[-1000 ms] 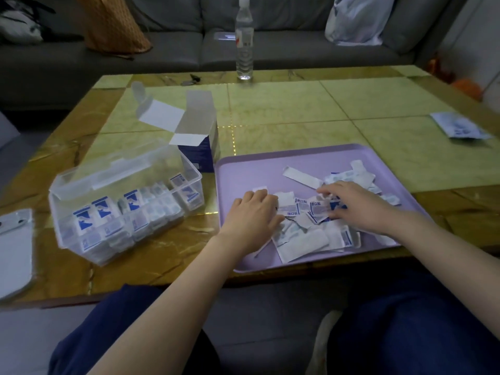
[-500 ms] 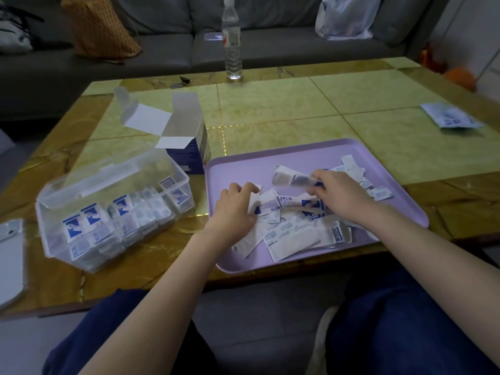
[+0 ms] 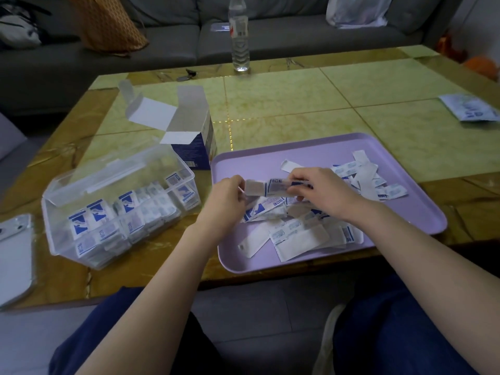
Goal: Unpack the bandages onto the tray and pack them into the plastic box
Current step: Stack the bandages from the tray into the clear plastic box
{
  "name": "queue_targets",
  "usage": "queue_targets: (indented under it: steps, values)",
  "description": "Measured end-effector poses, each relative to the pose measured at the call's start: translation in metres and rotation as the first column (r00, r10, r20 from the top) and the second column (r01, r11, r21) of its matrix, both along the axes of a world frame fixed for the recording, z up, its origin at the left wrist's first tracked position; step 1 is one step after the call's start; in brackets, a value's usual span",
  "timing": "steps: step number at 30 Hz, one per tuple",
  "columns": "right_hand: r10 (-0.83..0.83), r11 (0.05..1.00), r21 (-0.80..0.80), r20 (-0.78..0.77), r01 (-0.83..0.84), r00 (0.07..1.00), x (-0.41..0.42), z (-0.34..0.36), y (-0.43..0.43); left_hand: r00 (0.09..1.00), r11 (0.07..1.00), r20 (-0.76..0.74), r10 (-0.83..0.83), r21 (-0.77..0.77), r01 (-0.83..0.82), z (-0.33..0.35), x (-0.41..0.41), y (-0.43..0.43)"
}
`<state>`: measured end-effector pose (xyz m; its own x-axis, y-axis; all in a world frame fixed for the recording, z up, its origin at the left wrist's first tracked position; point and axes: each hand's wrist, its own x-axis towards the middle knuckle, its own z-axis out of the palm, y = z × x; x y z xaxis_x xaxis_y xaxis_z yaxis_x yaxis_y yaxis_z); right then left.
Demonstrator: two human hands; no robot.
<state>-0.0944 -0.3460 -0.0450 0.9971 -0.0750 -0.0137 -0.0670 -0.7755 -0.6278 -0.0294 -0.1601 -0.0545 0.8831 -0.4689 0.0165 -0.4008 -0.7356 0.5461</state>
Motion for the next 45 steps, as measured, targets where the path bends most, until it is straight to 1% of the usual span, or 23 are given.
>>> queue_targets:
  steps: [2, 4, 6, 8, 10, 11, 13, 15, 17, 19, 21, 23, 26, 28, 30, 33, 36, 38, 40, 41, 43, 45]
  values:
    - [-0.008, 0.996, -0.086, -0.013, 0.007, 1.000, -0.001, 0.001, -0.002, 0.996, 0.997, 0.077, 0.055, -0.059, -0.050, 0.003, 0.001, 0.002]
    - [0.013, 0.988, -0.155, -0.027, -0.017, 1.000, -0.002, 0.001, -0.001, 0.985, 0.981, 0.127, 0.118, -0.166, -0.096, 0.007, 0.002, 0.003]
    - [0.041, 0.969, -0.243, -0.015, -0.043, 0.999, -0.002, -0.001, 0.003, 0.975, 0.951, 0.144, 0.172, -0.282, -0.126, 0.012, 0.000, 0.001]
    - [0.045, 0.964, -0.263, 0.037, -0.034, 0.998, -0.002, -0.003, 0.008, 0.973, 0.928, 0.125, 0.193, -0.345, -0.140, 0.015, -0.004, -0.002]
    - [0.039, 0.976, -0.219, 0.080, -0.020, 0.996, -0.002, -0.003, 0.015, 0.983, 0.925, 0.088, 0.162, -0.360, -0.120, 0.015, -0.009, -0.006]
    - [0.041, 0.977, -0.211, 0.100, -0.019, 0.994, -0.001, -0.004, 0.019, 0.988, 0.934, 0.079, 0.131, -0.344, -0.096, 0.013, -0.011, -0.007]
    - [0.049, 0.975, -0.222, 0.142, -0.017, 0.989, 0.000, -0.006, 0.025, 0.992, 0.961, 0.106, 0.066, -0.275, -0.035, 0.006, -0.013, -0.010]
    - [0.068, 0.977, -0.211, 0.158, -0.034, 0.985, 0.001, -0.008, 0.028, 0.989, 0.967, 0.141, 0.044, -0.253, -0.007, 0.002, -0.012, -0.011]
    - [0.078, 0.972, -0.231, 0.145, -0.043, 0.986, 0.002, -0.008, 0.030, 0.978, 0.955, 0.194, 0.073, -0.297, -0.013, 0.002, -0.011, -0.008]
    - [0.071, 0.963, -0.269, 0.151, -0.028, 0.986, 0.002, -0.010, 0.031, 0.956, 0.931, 0.260, 0.137, -0.363, -0.035, 0.006, -0.010, -0.004]
    - [0.069, 0.954, -0.298, 0.185, -0.011, 0.980, 0.003, -0.012, 0.032, 0.943, 0.910, 0.271, 0.192, -0.409, -0.067, 0.010, -0.007, 0.001]
    - [0.111, 0.951, -0.307, 0.199, -0.045, 0.974, 0.003, -0.012, 0.034, 0.944, 0.921, 0.264, 0.197, -0.379, -0.086, 0.009, -0.003, 0.003]
    - [0.158, 0.952, -0.291, 0.217, -0.091, 0.963, 0.000, -0.008, 0.040, 0.966, 0.966, 0.245, 0.081, -0.260, -0.015, 0.003, -0.004, 0.001]
    - [0.145, 0.955, -0.288, 0.265, -0.065, 0.953, 0.000, -0.008, 0.044, 0.969, 0.984, 0.248, 0.000, -0.175, 0.045, 0.000, -0.009, -0.003]
    - [0.118, 0.957, -0.290, 0.285, -0.032, 0.951, 0.001, -0.010, 0.043, 0.975, 0.990, 0.218, -0.045, -0.124, 0.073, 0.000, -0.015, -0.006]
    - [0.082, 0.936, -0.351, 0.217, -0.001, 0.973, 0.004, -0.012, 0.040, 0.972, 0.991, 0.196, -0.129, -0.020, 0.136, -0.002, -0.020, -0.007]
    - [0.046, 0.929, -0.369, 0.152, 0.013, 0.987, 0.004, -0.013, 0.039, 0.953, 0.983, 0.247, -0.175, 0.097, 0.155, -0.006, -0.022, -0.005]
    - [0.017, 0.943, -0.331, 0.154, 0.036, 0.988, 0.004, -0.015, 0.041, 0.949, 0.983, 0.274, -0.159, 0.130, 0.127, -0.008, -0.021, -0.004]
    - [-0.016, 0.976, -0.210, 0.158, 0.050, 0.987, 0.004, -0.018, 0.043, 0.956, 0.985, 0.255, -0.145, 0.125, 0.116, -0.010, -0.021, -0.005]
    - [-0.026, 0.990, -0.136, 0.135, 0.045, 0.991, 0.004, -0.019, 0.046, 0.960, 0.985, 0.235, -0.151, 0.118, 0.126, -0.012, -0.021, -0.005]
    - [-0.005, 0.999, -0.037, 0.065, 0.007, 0.998, 0.004, -0.023, 0.054, 0.960, 0.977, 0.205, -0.191, 0.134, 0.165, -0.018, -0.021, -0.007]
    - [0.050, 0.999, -0.007, 0.057, -0.049, 0.997, 0.003, -0.027, 0.060, 0.961, 0.969, 0.172, -0.217, 0.157, 0.191, -0.022, -0.022, -0.009]
